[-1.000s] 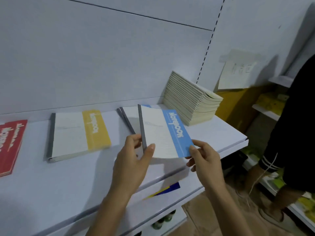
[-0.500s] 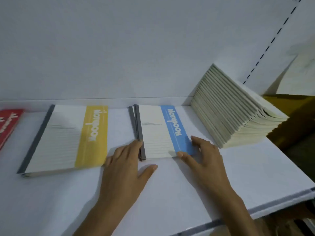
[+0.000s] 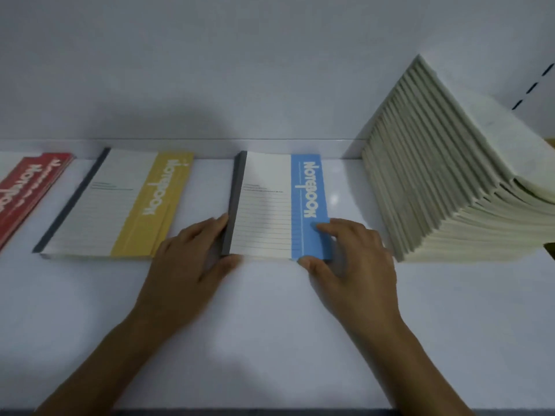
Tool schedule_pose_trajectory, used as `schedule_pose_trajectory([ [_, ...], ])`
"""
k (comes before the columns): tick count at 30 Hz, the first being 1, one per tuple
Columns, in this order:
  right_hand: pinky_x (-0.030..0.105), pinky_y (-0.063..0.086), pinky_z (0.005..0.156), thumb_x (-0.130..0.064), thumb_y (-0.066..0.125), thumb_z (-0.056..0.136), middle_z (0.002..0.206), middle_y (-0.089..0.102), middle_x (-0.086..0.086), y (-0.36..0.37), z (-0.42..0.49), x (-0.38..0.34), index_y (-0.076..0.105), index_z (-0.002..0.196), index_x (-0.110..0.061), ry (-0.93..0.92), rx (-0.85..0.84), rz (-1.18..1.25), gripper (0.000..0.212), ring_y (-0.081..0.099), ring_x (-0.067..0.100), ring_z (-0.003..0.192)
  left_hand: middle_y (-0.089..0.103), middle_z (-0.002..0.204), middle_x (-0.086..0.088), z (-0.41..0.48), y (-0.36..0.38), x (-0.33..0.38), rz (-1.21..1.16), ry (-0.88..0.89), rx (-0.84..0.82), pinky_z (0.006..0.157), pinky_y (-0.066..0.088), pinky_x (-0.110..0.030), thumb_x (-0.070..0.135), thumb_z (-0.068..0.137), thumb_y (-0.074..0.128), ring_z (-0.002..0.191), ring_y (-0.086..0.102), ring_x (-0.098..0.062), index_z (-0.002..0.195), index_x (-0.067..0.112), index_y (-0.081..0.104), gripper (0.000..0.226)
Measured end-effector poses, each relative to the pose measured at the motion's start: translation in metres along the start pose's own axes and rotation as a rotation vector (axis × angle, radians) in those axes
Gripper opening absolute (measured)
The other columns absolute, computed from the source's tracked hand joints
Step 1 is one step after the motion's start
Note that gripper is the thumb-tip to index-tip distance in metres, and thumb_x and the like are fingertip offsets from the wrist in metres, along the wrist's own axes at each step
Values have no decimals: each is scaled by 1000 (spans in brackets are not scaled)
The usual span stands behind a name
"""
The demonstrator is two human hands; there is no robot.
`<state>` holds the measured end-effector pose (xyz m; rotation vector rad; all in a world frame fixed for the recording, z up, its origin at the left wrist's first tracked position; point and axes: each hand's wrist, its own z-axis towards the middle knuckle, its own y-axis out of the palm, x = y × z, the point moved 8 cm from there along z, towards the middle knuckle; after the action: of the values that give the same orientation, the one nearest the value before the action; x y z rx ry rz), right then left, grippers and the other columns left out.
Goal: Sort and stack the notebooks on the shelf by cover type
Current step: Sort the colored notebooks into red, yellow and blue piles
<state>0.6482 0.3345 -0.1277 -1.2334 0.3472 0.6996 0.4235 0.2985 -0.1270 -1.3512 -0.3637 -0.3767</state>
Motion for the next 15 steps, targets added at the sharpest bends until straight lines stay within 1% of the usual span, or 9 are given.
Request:
schedule_pose_trajectory([
  [2, 29, 32, 81, -38, 77, 73, 120, 60, -9, 2, 0, 1, 60, 118, -28, -15, -9, -15, 49, 49, 16, 109, 52, 138, -2, 0, 0, 0, 41, -5, -1, 103, 40, -48, 57, 88, 45, 129, 46, -19, 142, 17, 42, 67],
  [4, 27, 27, 80, -37, 74, 77, 119, 61, -9, 3, -1, 0, 59, 120, -27, -39, -14, 4, 46, 47, 17, 110, 55, 135, -5, -3, -2, 4, 72, -4, 37, 103, 42, -43, 52, 91, 49, 125, 51, -21, 141, 15, 44, 62],
  [5, 26, 23, 79, -37, 73, 79, 120, 62, -9, 5, -1, 0, 59, 121, -27, -46, -18, 13, 45, 46, 17, 111, 58, 132, -5, -5, -4, 6, 80, -7, 71, 99, 45, -38, 51, 89, 52, 120, 55, -22, 139, 14, 46, 63],
  [7, 25, 19, 77, -38, 69, 83, 120, 62, -9, 7, -1, 0, 58, 121, -27, -63, -30, 8, 41, 44, 16, 112, 65, 122, -5, -10, -9, 13, 148, -2, 158, 86, 49, -33, 56, 88, 54, 108, 62, -25, 134, 12, 53, 63],
  [9, 26, 21, 79, -39, 68, 84, 120, 62, -8, 7, -2, 1, 59, 119, -27, -69, -33, 7, 38, 45, 17, 113, 67, 118, -4, -15, -11, 18, 229, 9, 186, 80, 50, -31, 59, 86, 47, 105, 64, -24, 127, 14, 60, 63],
  [10, 25, 22, 80, -39, 68, 83, 120, 61, -8, 6, -2, 1, 59, 118, -27, -64, -31, 17, 38, 46, 17, 113, 66, 120, -4, -17, -11, 19, 228, 15, 195, 82, 50, -31, 56, 86, 51, 107, 64, -23, 125, 14, 62, 58],
  [12, 24, 21, 81, -42, 69, 81, 122, 60, -9, 5, -2, 3, 59, 118, -28, -47, -40, 40, 40, 45, 16, 115, 64, 123, -4, -20, -13, 21, 179, 49, 226, 88, 48, -31, 40, 85, 67, 110, 63, -22, 122, 13, 64, 46],
  [13, 24, 20, 81, -43, 69, 81, 122, 59, -9, 5, -2, 4, 59, 118, -29, -44, -47, 41, 41, 45, 15, 115, 65, 122, -4, -21, -13, 22, 165, 71, 233, 89, 49, -32, 32, 83, 71, 110, 63, -22, 121, 13, 65, 42],
  [15, 25, 21, 81, -45, 68, 81, 123, 58, -9, 6, -1, 4, 58, 117, -28, -47, -56, 32, 41, 44, 16, 115, 67, 118, -4, -21, -12, 22, 143, 82, 221, 89, 52, -36, 27, 83, 71, 109, 64, -23, 119, 14, 66, 39],
])
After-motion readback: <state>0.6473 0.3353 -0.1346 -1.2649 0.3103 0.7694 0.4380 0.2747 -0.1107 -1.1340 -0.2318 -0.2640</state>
